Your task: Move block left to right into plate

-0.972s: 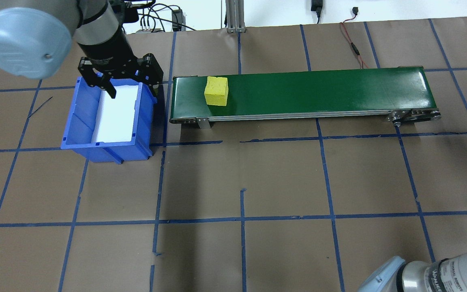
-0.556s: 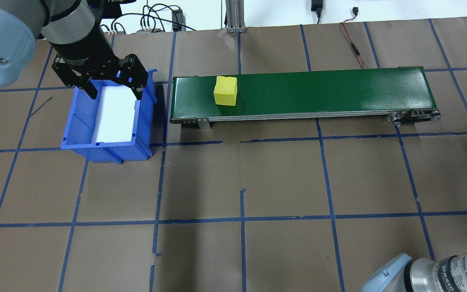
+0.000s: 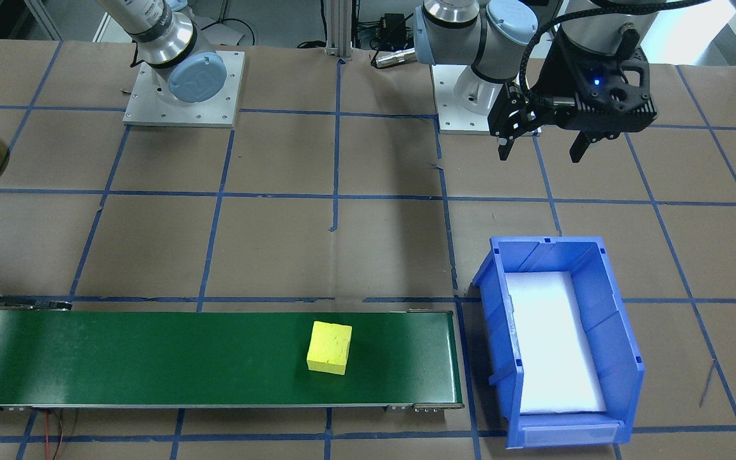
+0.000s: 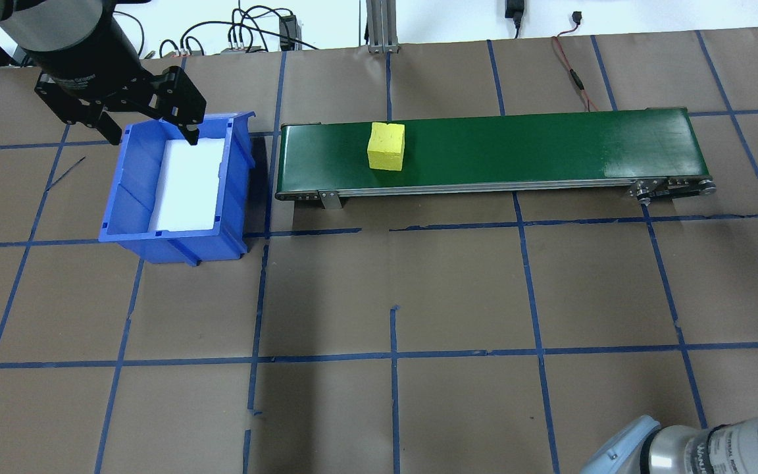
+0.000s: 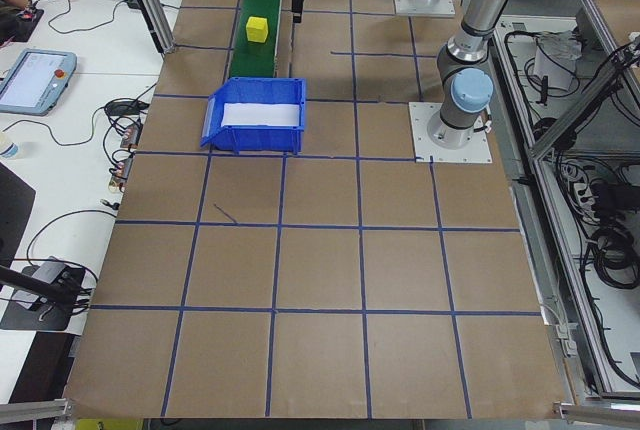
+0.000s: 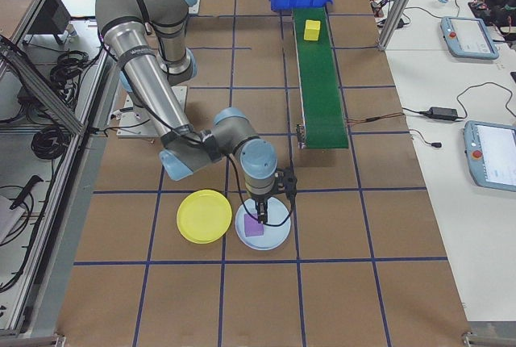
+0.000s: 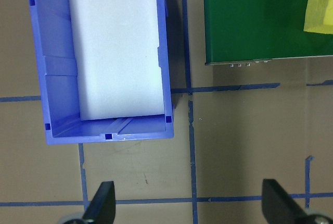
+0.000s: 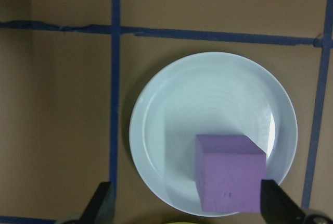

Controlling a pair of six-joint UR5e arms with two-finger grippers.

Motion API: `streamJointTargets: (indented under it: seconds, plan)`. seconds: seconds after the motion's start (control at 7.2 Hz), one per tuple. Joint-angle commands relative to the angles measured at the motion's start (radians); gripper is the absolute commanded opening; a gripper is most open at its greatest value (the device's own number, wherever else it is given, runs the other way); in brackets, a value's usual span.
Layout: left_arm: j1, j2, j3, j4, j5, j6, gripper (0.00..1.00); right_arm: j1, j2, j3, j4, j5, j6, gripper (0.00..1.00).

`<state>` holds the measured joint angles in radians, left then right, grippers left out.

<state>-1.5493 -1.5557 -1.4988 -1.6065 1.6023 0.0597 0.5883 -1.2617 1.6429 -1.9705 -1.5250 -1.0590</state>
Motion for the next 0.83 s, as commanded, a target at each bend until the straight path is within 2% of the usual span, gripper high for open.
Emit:
streamJointTargets:
  seconds: [0.0, 0.14, 0.28, 0.56, 0.69]
  plan:
    - [0.003, 0.011, -0.02, -0.004, 0.002, 0.002, 1.0, 0.131, -0.115, -0.001, 0.123, 0.002, 0.126, 0.99]
    - [0.003, 0.011, -0.02, -0.004, 0.001, 0.0, 1.0, 0.23, -0.154, -0.001, 0.174, 0.002, 0.28, 1.0]
    - [0.005, 0.013, -0.021, -0.004, 0.001, 0.002, 1.0, 0.363, -0.168, 0.003, 0.174, 0.0, 0.456, 1.0]
    - [0.014, 0.013, -0.018, -0.003, -0.002, -0.001, 1.0, 0.631, -0.157, 0.003, 0.162, 0.003, 0.842, 1.0]
    - [0.014, 0.016, -0.02, -0.003, -0.002, 0.0, 1.0, 0.771, -0.13, 0.005, 0.121, 0.009, 1.033, 1.0]
